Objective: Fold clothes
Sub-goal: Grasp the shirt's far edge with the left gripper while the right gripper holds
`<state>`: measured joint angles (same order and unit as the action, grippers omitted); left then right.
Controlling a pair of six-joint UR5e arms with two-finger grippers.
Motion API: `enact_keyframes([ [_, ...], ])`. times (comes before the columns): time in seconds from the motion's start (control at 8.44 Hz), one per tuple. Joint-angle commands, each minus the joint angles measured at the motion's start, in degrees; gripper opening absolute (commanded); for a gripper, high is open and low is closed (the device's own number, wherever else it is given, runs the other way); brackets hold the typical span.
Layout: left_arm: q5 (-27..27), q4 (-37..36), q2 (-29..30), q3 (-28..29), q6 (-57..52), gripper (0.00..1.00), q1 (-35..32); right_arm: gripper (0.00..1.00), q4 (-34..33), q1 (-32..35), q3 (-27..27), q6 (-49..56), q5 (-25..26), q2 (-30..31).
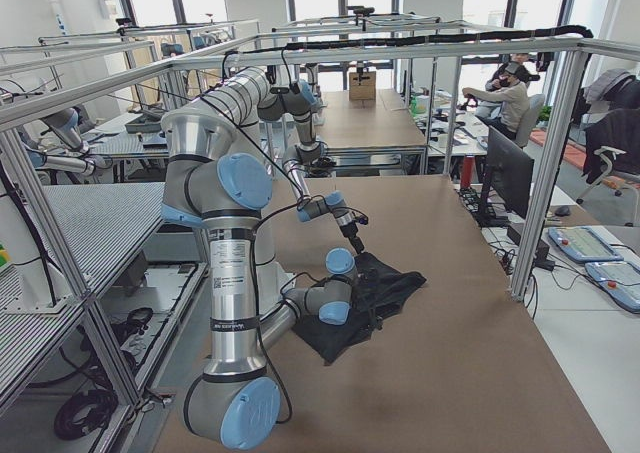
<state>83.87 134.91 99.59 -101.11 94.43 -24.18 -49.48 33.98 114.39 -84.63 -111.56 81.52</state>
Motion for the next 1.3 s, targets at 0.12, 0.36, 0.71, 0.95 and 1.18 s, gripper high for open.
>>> enact_keyframes([
  [0.12, 0.0, 0.0, 0.4, 0.1, 0.0, 0.45, 0.7, 0.94, 0.0, -0.1, 0.0, -0.1, 0.7, 0.0],
  [0.36, 0.0, 0.0, 0.3, 0.0, 0.0, 0.0, 0.9, 0.94, 0.0, -0.1, 0.0, 0.0, 0.7, 0.0],
  [0.71, 2.2, -0.4, 0.3, -3.3, -0.3, 0.0, 0.3, 0.94, 0.1, -0.2, -0.7, 0.0, 0.7, 0.0],
  [0.95, 2.8, -0.9, 0.3, -3.7, -1.3, 0.0, -2.3, 0.94, 0.1, -0.2, -0.7, 0.0, 0.7, 0.0],
  [1.18, 2.8, -2.4, 1.0, -3.0, -4.6, 0.0, -5.6, 0.94, 0.2, -0.2, -0.6, 0.0, 0.7, 0.0],
])
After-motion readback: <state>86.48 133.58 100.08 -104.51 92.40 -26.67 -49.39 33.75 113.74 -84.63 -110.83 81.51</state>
